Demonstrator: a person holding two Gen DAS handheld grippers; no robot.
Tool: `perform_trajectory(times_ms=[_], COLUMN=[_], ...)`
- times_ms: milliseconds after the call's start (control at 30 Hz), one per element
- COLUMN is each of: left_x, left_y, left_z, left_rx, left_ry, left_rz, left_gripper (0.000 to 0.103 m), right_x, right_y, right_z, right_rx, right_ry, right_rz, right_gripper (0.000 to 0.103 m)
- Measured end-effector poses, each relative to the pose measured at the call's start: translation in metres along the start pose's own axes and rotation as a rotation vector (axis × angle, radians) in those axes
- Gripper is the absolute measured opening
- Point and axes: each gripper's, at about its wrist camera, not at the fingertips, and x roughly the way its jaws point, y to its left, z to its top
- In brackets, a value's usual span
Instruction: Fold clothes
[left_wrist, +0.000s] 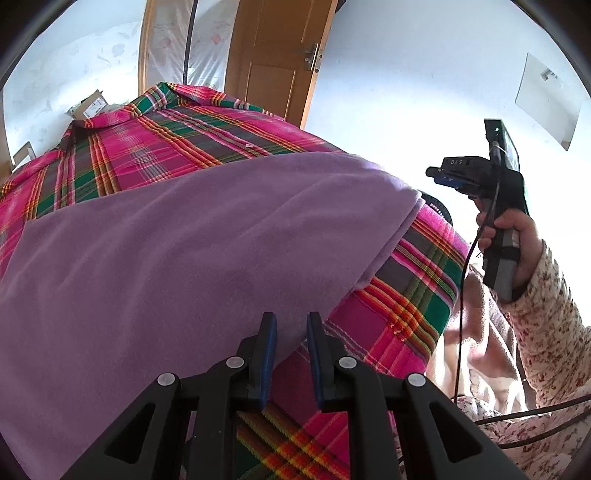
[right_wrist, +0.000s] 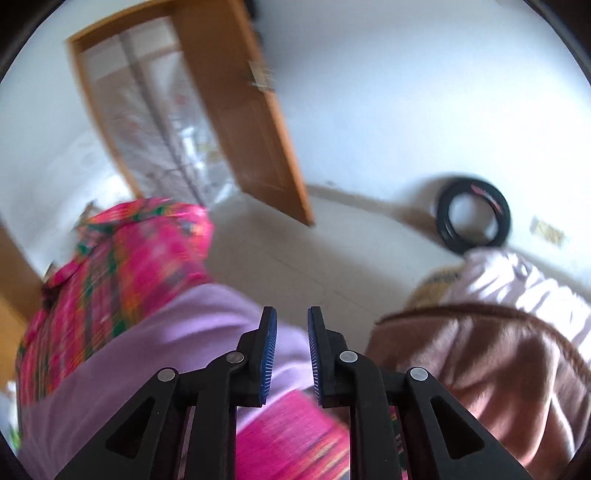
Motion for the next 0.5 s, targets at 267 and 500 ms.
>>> perform_trajectory(times_ms=[267, 500], left_x=[-0.014, -0.027], left_y=[0.016, 0.033], left_z=[-0.014, -0.028], left_rx=[-0.045, -0.090], left_ry=[-0.015, -0.031], left_rz=[0.011, 0.018], left_gripper=[0.016, 0.016], right_x=[-0.011, -0.014], right_y=[0.094, 0.108], right_z=[-0.049, -0.084], right_rx=[-0.359, -0.437], right_ry=[0.047, 0.155], right_rz=[0.288, 0.329], right_gripper=[0.019, 0.019])
